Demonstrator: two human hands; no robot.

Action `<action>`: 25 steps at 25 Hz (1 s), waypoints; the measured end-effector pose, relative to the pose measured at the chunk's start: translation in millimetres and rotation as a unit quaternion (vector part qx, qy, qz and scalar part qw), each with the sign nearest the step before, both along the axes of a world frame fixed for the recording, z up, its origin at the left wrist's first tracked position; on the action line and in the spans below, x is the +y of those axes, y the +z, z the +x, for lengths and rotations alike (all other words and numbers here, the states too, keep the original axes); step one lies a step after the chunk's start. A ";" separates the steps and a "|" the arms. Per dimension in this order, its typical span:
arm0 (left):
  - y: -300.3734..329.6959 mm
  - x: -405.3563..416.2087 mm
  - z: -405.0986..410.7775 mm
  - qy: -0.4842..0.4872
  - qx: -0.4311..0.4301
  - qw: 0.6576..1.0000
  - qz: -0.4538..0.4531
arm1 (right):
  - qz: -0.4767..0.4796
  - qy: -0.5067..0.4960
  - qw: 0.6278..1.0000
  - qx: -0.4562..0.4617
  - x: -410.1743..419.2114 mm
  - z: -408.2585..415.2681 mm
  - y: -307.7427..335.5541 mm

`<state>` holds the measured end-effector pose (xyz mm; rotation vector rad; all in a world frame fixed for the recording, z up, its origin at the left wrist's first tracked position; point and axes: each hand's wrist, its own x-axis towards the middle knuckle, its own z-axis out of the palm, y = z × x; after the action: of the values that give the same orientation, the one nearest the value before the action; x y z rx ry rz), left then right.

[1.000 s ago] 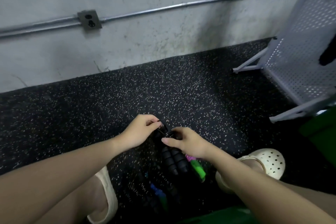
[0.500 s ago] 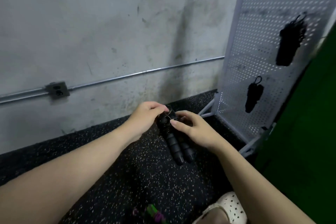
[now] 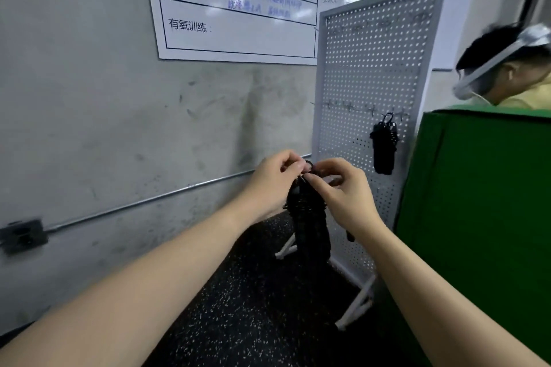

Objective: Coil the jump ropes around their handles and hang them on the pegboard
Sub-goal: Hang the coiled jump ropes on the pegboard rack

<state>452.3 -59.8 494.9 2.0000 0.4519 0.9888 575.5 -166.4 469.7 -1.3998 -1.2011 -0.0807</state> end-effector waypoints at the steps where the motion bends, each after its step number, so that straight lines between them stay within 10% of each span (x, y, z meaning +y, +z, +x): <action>1: 5.4 0.2 5.4 -0.002 -0.006 1.000 0.013 | -0.011 -0.012 1.000 -0.017 -1.9 6.7 8.8; 15: 60.0 20.6 93.0 -0.071 -0.058 0.995 -0.030 | 0.018 -0.026 0.999 0.027 13.3 85.4 128.0; 25: 146.6 26.4 210.6 -0.033 -0.122 0.985 0.117 | 0.043 -0.095 0.994 0.037 34.7 185.1 213.5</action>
<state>663.0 -33.5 641.6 2.0493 0.1400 1.2743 760.6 -131.7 683.2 -1.4253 -0.9906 -0.2103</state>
